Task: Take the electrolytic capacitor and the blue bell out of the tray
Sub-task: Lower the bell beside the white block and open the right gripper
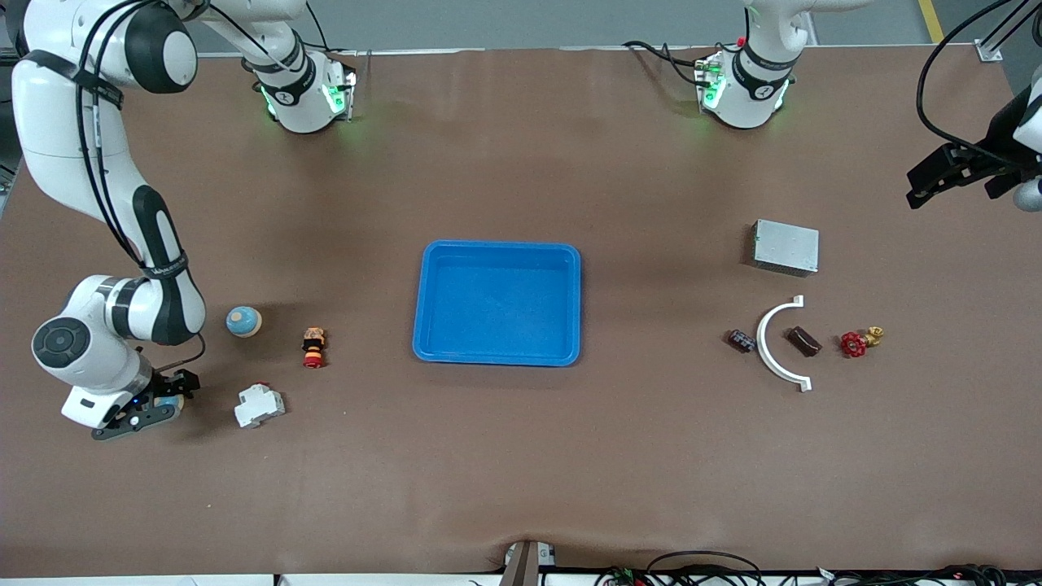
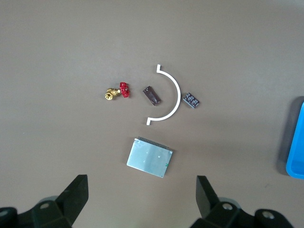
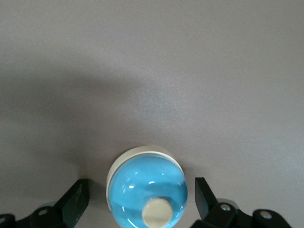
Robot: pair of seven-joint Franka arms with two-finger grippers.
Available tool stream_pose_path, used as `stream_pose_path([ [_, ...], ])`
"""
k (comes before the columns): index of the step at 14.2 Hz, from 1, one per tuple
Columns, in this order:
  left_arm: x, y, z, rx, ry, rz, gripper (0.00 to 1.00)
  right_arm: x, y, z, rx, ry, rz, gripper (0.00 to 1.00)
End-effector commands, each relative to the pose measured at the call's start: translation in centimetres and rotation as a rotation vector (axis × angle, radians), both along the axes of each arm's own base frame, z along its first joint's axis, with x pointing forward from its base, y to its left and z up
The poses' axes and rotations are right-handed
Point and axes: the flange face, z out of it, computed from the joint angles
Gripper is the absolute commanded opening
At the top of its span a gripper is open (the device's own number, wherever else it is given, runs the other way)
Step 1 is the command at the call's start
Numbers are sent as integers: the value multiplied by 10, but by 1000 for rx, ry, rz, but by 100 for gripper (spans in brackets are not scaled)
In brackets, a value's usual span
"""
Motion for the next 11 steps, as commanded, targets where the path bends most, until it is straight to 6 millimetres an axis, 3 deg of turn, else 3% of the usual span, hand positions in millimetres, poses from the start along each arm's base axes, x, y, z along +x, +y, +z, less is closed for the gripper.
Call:
stream_pose_path([
  [1,-2,-4,-5,-18,15,-22,100,3,7,6,27,38,-9,100],
  [5,3,-6,1,-24,0,-26,100,16,19,63,32,174,-45,100],
  [7,6,-10,2,-26,-14,-31,100,17,37,92,32,210,-78,100],
  [9,12,-10,-5,-25,-12,-32,100,10,42,136,49,212,-126,100],
  [11,17,-10,-11,-25,-12,-33,100,-2,50,193,165,203,-189,100],
])
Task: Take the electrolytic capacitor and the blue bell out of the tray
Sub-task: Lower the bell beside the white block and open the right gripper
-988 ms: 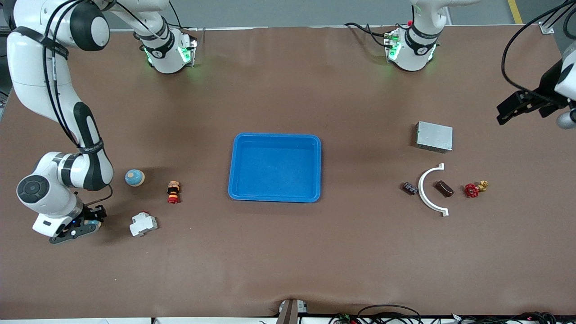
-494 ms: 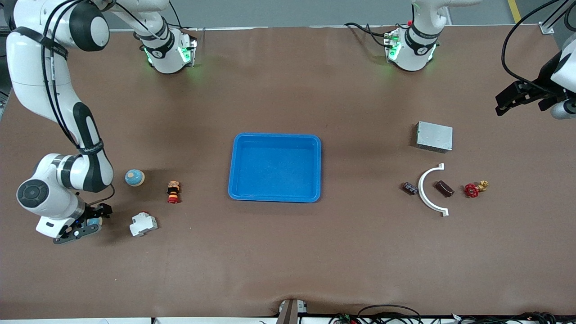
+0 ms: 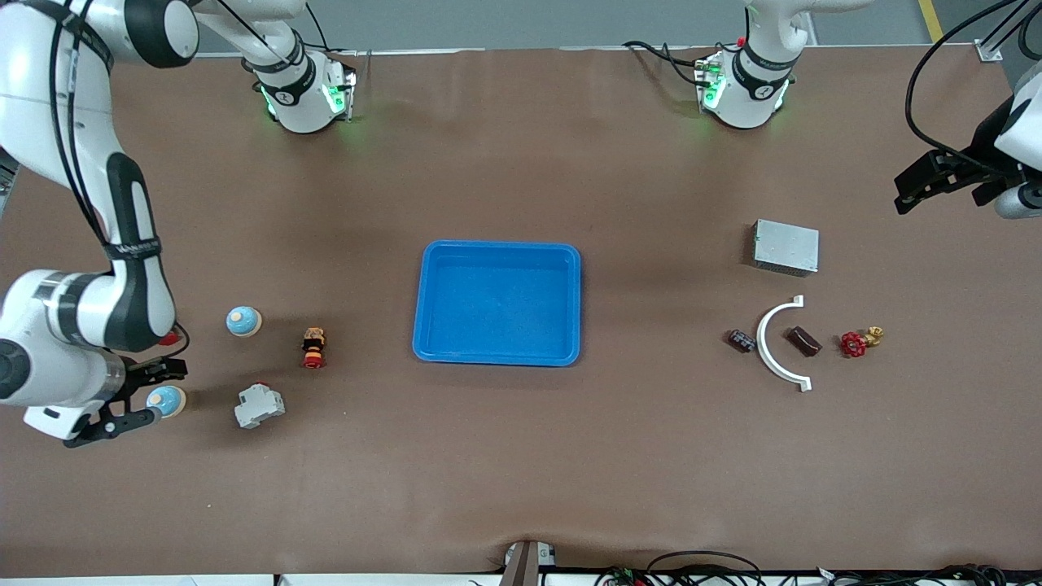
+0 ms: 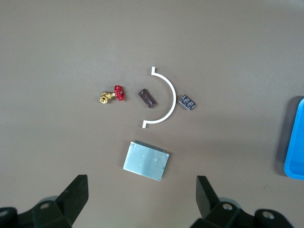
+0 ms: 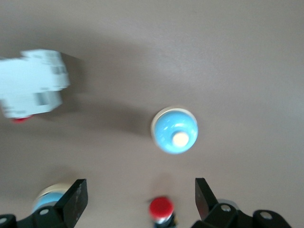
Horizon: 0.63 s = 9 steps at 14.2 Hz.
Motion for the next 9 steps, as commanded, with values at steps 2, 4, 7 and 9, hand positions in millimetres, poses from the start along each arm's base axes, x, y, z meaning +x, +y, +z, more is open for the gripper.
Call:
stream_pose_path([
  [2,7,-1,-3,-22,3,-16,100,-28,13,105,103,-35,-166,100],
  [4,6,-2,0,-21,-5,-18,100,-40,42,146,107,-44,-201,100],
  [7,4,-2,3,-21,-7,-21,100,-77,51,182,192,-58,-314,100],
  [9,3,-9,1,-21,1,-33,100,-96,54,203,198,-86,-359,100],
])
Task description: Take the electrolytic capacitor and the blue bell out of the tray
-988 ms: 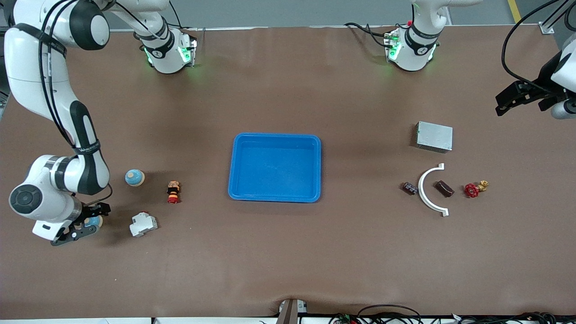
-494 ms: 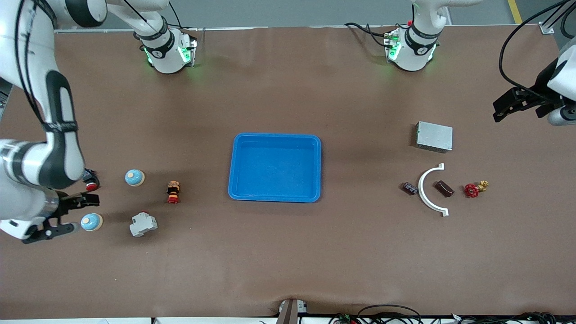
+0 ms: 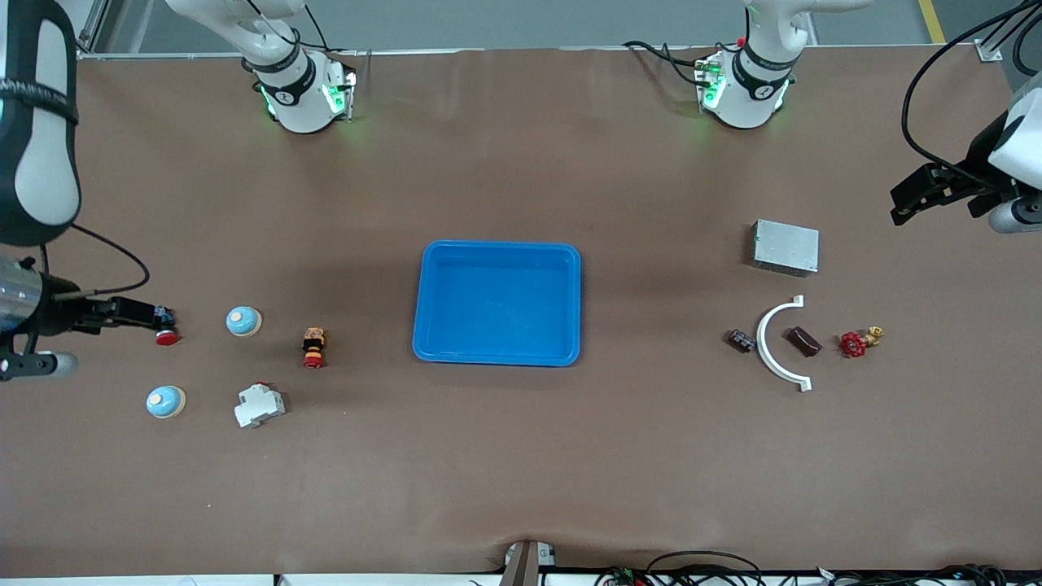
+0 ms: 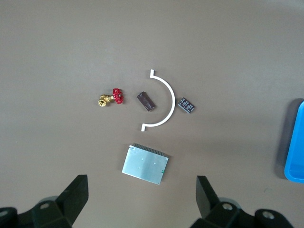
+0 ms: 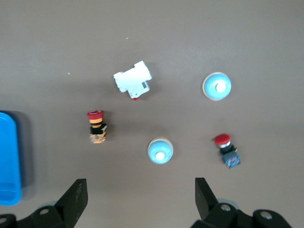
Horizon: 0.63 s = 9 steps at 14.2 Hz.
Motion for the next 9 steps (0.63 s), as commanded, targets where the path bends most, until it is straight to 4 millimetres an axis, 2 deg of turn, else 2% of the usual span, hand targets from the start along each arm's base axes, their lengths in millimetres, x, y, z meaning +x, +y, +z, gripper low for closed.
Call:
stream_pose_path([
  [1,-4,-8,5,-20,2,-31,100,-39,3,24,31,-28,-71,100],
  [4,-6,-18,6,-23,4,-46,100,-57,12,55,30,-50,-107,100],
  [9,-16,-20,8,-78,59,-29,100,-74,21,98,30,-70,-86,100],
])
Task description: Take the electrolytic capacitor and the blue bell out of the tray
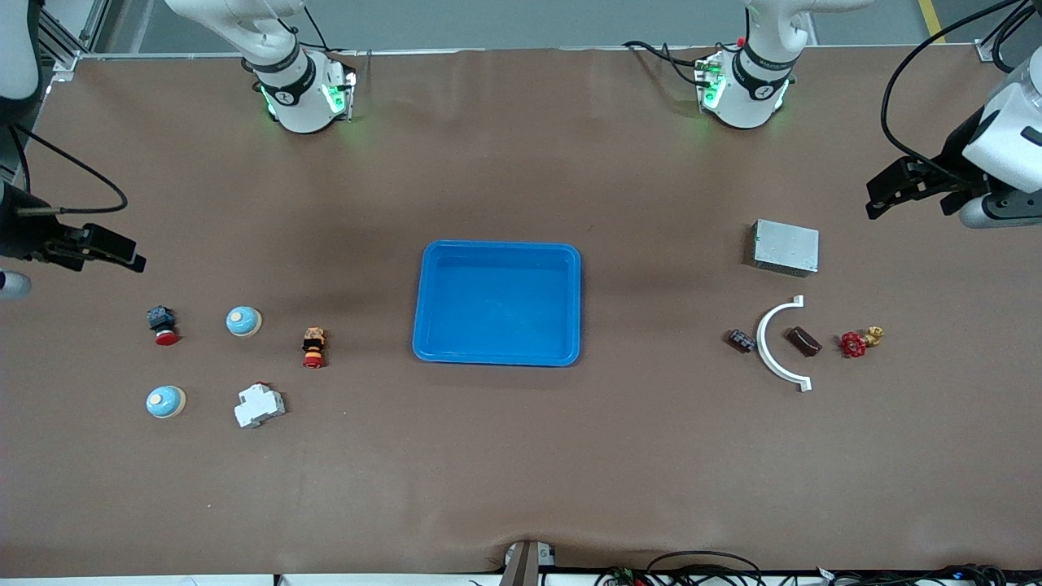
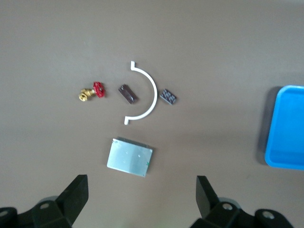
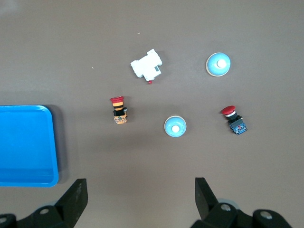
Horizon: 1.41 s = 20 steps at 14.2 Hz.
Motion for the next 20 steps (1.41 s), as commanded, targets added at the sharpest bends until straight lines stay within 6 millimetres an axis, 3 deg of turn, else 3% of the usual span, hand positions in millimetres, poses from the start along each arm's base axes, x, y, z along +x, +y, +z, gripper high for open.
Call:
stream_pose_path([
  [1,-9,1,10,-12,14,-10,100,-12,3,21,5,-22,-26,100],
  [4,-15,-1,16,-6,6,-15,100,-14,17,30,6,-38,-65,100],
  [15,-12,-13,26,-5,-3,-29,100,-15,24,46,-123,-56,51,100],
  [20,-5,-11,18,9,8,-20,100,-16,22,50,-123,-53,46,100],
])
